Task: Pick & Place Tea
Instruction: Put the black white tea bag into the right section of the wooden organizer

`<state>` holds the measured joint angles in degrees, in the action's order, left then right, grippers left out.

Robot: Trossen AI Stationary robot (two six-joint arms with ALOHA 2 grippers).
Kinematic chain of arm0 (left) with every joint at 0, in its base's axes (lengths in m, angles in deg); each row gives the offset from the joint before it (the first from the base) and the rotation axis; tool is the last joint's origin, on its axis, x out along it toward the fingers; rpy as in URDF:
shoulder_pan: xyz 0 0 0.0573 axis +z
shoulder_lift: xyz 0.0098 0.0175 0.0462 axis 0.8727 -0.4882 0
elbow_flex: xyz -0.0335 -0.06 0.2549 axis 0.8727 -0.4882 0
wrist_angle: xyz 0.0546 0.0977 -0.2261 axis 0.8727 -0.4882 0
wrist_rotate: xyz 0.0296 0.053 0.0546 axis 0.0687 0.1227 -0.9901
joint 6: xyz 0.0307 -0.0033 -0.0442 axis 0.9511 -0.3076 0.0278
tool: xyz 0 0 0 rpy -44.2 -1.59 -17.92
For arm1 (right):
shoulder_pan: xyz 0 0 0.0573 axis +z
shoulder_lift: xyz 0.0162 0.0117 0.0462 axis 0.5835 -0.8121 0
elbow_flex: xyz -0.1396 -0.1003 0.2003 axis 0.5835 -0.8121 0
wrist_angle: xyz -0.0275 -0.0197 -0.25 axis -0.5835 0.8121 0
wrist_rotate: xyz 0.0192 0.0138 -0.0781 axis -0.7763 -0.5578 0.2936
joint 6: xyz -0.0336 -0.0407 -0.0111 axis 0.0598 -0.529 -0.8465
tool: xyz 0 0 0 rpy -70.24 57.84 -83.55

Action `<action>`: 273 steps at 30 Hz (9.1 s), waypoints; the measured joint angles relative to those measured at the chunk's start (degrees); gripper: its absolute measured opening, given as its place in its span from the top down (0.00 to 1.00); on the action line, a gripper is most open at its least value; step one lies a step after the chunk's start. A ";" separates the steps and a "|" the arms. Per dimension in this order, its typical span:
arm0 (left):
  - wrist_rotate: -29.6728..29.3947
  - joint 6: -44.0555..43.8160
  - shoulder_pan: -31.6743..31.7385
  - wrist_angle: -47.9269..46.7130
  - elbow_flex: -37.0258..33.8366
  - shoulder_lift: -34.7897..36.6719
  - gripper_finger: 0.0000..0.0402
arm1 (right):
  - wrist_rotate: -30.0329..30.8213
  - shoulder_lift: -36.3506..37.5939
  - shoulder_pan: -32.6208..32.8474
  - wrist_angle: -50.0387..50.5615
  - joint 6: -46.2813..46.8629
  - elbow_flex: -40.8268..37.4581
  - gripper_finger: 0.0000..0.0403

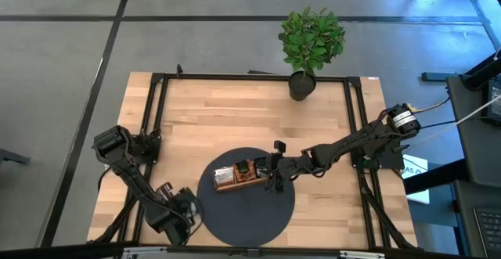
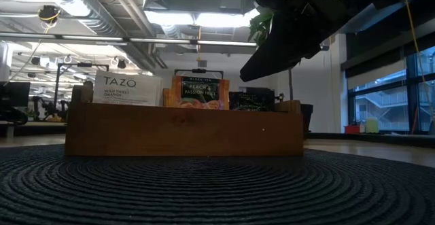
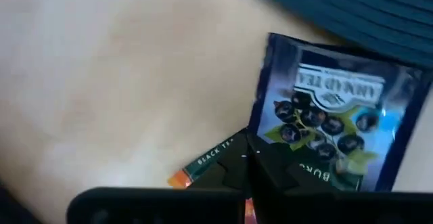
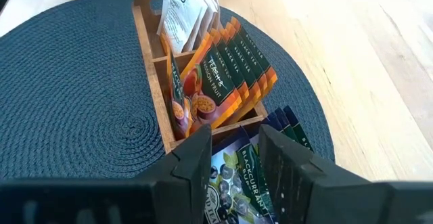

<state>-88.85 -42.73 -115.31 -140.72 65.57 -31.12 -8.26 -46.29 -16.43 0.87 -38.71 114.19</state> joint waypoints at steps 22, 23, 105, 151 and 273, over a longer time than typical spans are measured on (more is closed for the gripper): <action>-3.31 -3.48 0.75 -11.68 1.97 5.33 0.97 | 0.00 0.02 0.00 -0.02 0.00 0.00 0.69; -2.55 -3.47 0.38 -11.49 1.98 5.70 0.97 | 0.00 0.01 -0.01 -0.01 0.00 0.00 0.69; 3.74 -12.39 0.61 9.42 -9.28 5.85 0.97 | -4.19 0.02 0.17 -10.51 -6.37 0.00 0.69; -7.80 6.74 0.99 25.02 -9.48 5.59 0.98 | -13.84 -51.32 6.20 14.65 -43.51 69.53 0.69; -6.64 53.06 46.04 75.12 -9.32 14.17 0.94 | 70.55 -10.84 13.94 39.63 -16.55 13.33 0.96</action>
<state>-95.49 10.33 -69.27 -65.60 56.24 -16.95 62.30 -57.13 -2.48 40.50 -55.26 127.53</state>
